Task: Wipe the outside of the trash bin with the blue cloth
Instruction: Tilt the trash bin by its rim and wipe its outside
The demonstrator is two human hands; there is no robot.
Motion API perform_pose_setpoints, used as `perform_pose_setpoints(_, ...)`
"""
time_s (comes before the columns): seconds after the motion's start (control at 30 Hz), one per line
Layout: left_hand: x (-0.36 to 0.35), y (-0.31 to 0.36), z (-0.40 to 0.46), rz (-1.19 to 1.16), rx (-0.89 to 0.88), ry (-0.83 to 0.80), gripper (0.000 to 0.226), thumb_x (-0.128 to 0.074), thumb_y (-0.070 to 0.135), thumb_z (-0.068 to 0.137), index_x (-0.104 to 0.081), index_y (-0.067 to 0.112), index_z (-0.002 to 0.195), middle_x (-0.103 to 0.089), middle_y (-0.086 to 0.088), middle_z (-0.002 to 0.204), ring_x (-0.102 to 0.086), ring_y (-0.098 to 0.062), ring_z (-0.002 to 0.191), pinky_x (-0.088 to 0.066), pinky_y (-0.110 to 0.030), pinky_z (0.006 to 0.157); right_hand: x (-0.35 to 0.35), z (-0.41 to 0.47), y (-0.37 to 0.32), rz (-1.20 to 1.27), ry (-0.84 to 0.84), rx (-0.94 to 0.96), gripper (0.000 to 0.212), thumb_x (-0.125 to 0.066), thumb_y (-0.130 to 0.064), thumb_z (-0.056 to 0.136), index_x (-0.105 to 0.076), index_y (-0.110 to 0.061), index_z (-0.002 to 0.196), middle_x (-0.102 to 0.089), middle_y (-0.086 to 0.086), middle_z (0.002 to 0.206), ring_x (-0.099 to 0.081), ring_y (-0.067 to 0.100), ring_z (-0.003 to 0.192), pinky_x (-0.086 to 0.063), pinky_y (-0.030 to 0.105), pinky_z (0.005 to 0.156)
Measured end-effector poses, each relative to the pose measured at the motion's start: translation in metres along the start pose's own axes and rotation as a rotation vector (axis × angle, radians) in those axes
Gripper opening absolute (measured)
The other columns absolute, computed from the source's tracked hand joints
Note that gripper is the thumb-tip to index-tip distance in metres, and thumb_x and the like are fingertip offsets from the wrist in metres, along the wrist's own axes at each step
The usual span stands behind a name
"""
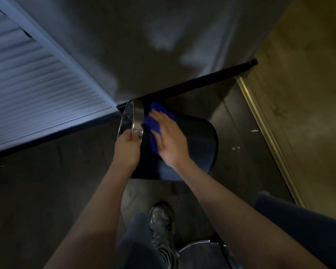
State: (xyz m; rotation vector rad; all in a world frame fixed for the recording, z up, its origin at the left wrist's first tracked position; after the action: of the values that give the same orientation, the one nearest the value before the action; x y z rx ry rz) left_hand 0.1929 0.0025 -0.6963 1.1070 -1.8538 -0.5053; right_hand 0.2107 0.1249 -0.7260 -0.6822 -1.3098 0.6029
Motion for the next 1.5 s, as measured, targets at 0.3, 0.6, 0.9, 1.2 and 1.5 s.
perform_pose_setpoints(0.3,-0.013,0.014,-0.009,0.069,-0.056,-0.011,0.021,-0.038,0.009,0.090,-0.053,0.012,0.075,-0.052,-0.005,0.072,-0.051,-0.028,0.081,-0.041,-0.038,0.077,0.041,-0.027,0.124,0.061,0.203,-1.032,0.034,-0.034,-0.021,0.096,-0.051,-0.006,0.121,-0.055,0.019,0.126,-0.052,0.035,0.114,-0.043,0.039,0.091)
perform_pose_setpoints(0.6,-0.025,0.018,-0.005,0.148,-0.087,-0.040,0.017,-0.037,0.007,0.090,-0.052,0.006,0.083,-0.055,-0.013,0.083,-0.051,-0.030,0.085,-0.041,-0.038,0.081,0.016,0.029,-0.001,0.078,0.077,-0.164,0.033,-0.038,-0.027,0.095,-0.056,-0.009,0.114,-0.065,0.013,0.112,-0.058,0.025,0.103,-0.031,0.013,0.078)
perform_pose_setpoints(0.9,-0.008,-0.005,-0.012,0.039,-0.080,-0.069,0.025,-0.039,0.017,0.093,-0.052,0.021,0.072,-0.052,-0.001,0.073,-0.049,-0.017,0.072,-0.037,-0.032,0.071,0.031,-0.062,0.110,-0.021,0.165,-0.509,0.035,-0.038,-0.029,0.096,-0.049,-0.017,0.127,-0.056,0.009,0.130,-0.052,0.024,0.119,-0.038,0.032,0.098)
perform_pose_setpoints(1.2,-0.010,0.008,-0.019,0.188,-0.250,-0.098,0.025,-0.039,0.017,0.095,-0.055,-0.001,0.087,-0.052,-0.008,0.076,-0.047,-0.019,0.074,-0.037,-0.033,0.074,0.022,0.006,0.152,0.167,-0.223,-0.991,0.042,-0.034,-0.030,0.096,-0.050,0.001,0.120,-0.053,0.023,0.126,-0.050,0.036,0.116,-0.040,0.039,0.096)
perform_pose_setpoints(1.5,-0.011,0.010,-0.019,0.280,-0.310,-0.049,0.023,-0.039,0.015,0.095,-0.055,-0.001,0.091,-0.054,-0.013,0.083,-0.049,-0.021,0.081,-0.033,-0.029,0.072,-0.014,0.124,0.043,0.355,-0.344,-0.708,0.039,-0.036,-0.031,0.097,-0.049,-0.003,0.122,-0.055,0.019,0.124,-0.052,0.033,0.113,-0.037,0.032,0.083)
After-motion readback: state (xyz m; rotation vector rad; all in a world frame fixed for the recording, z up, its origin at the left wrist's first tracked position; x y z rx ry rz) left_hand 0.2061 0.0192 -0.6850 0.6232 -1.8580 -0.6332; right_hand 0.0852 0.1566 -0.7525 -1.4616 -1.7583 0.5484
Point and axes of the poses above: each hand's wrist, its own z-axis towards the middle knuckle, its own x-axis out of the back of the hand, y = z × x, the point moved 5 cm from there along z, towards the middle knuckle
